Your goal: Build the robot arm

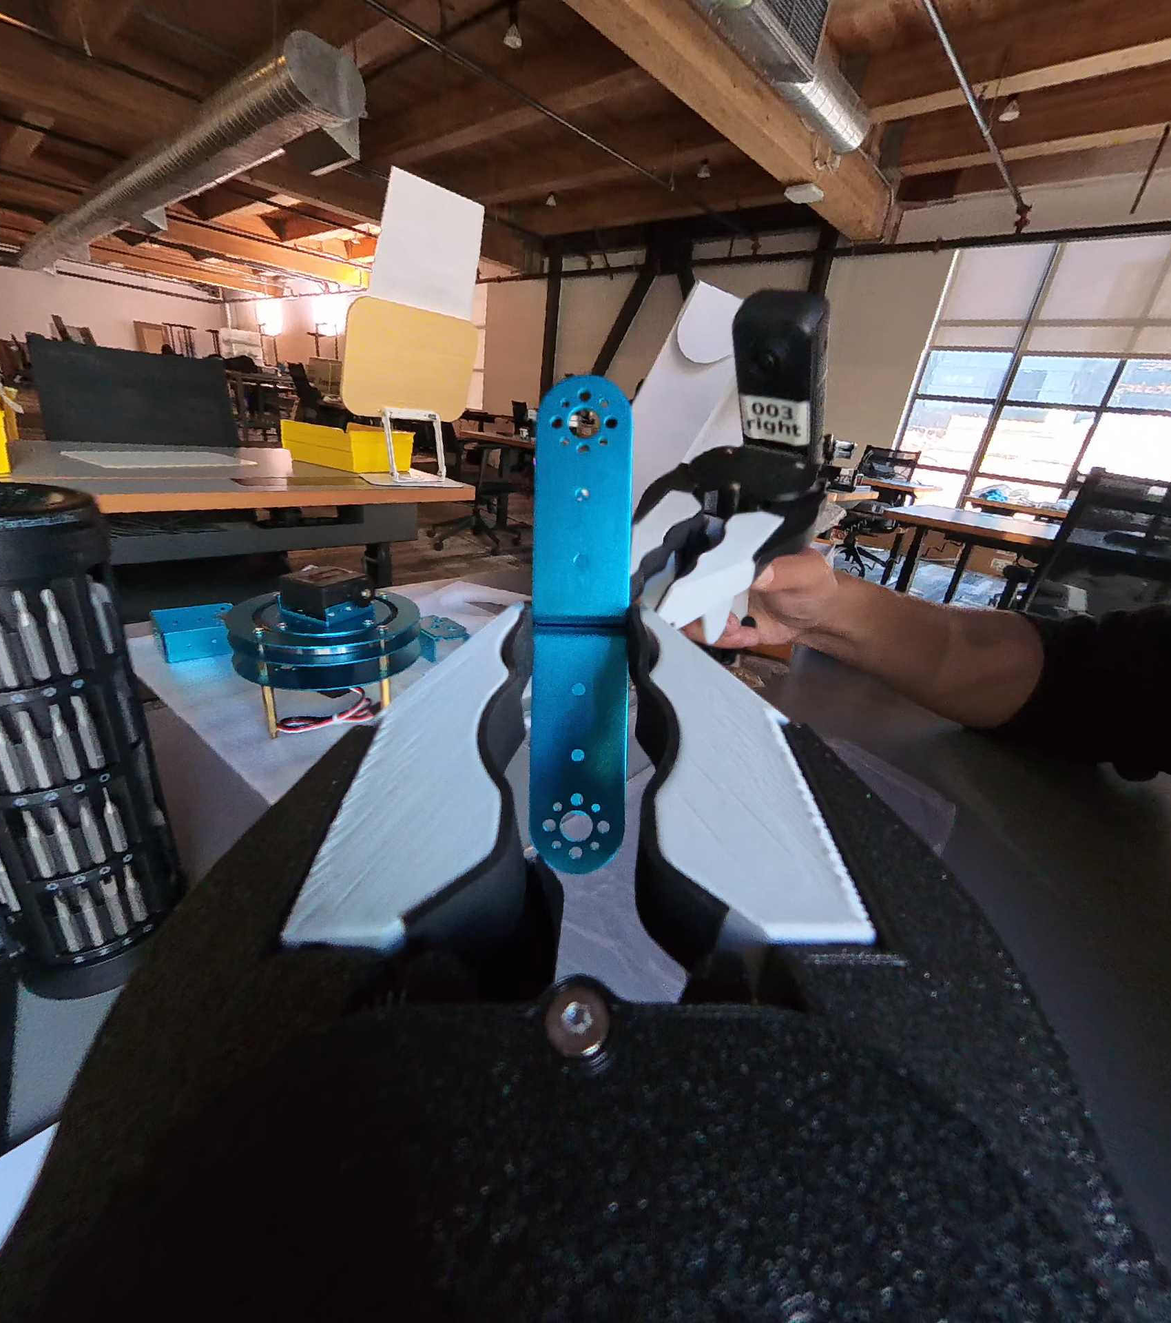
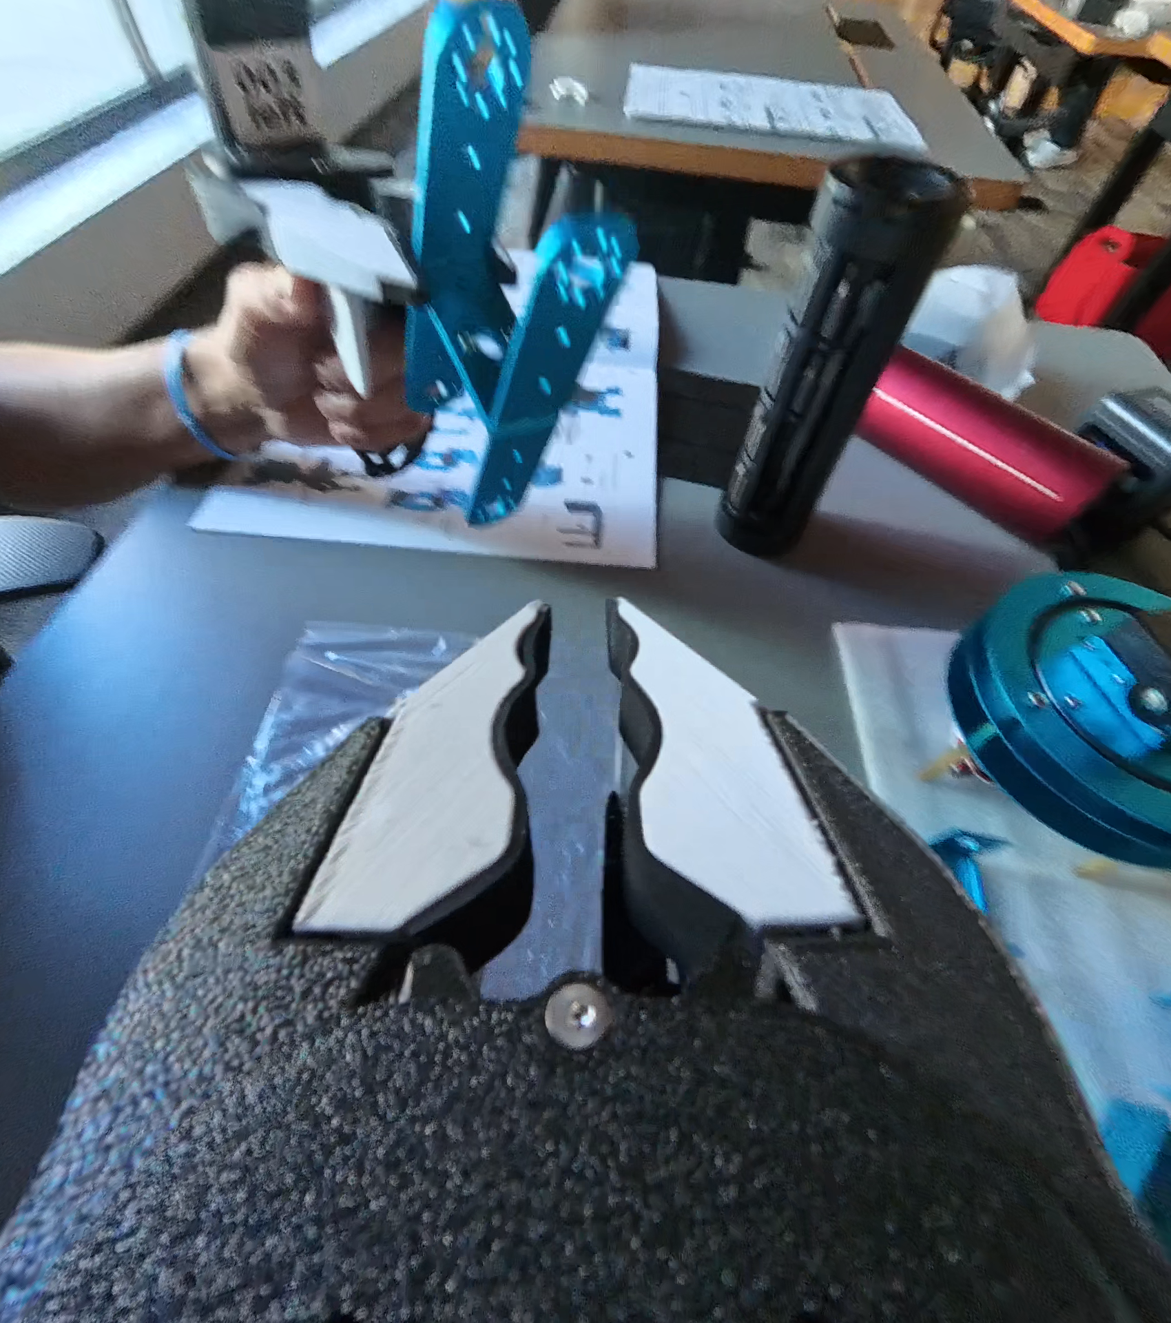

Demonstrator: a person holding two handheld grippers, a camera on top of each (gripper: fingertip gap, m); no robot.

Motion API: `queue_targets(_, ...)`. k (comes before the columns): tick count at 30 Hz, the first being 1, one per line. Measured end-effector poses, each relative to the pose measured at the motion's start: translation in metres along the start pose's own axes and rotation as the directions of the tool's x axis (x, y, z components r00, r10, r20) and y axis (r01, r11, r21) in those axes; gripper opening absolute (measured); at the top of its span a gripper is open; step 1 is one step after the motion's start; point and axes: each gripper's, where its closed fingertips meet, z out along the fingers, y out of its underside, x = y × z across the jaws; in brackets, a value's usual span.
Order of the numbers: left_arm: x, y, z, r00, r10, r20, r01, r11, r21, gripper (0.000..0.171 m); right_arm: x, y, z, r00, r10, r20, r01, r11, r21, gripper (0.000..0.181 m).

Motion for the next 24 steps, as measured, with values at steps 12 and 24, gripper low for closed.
queue_targets(12,-0.007,-0.009,-0.005,0.998,0.019,0.053,-0.021,0.999,0.025,0.024,-0.026,0.036,0.033,0.992,-0.120,0.029,0.124,0.966,-0.227,0.037)
queue_targets(24,-0.051,-0.040,-0.046,0.958,0.054,0.282,-0.084,0.992,0.095,0.025,-0.031,0.072,0.125,0.977,-0.017,0.210,0.104,0.906,-0.411,0.017)
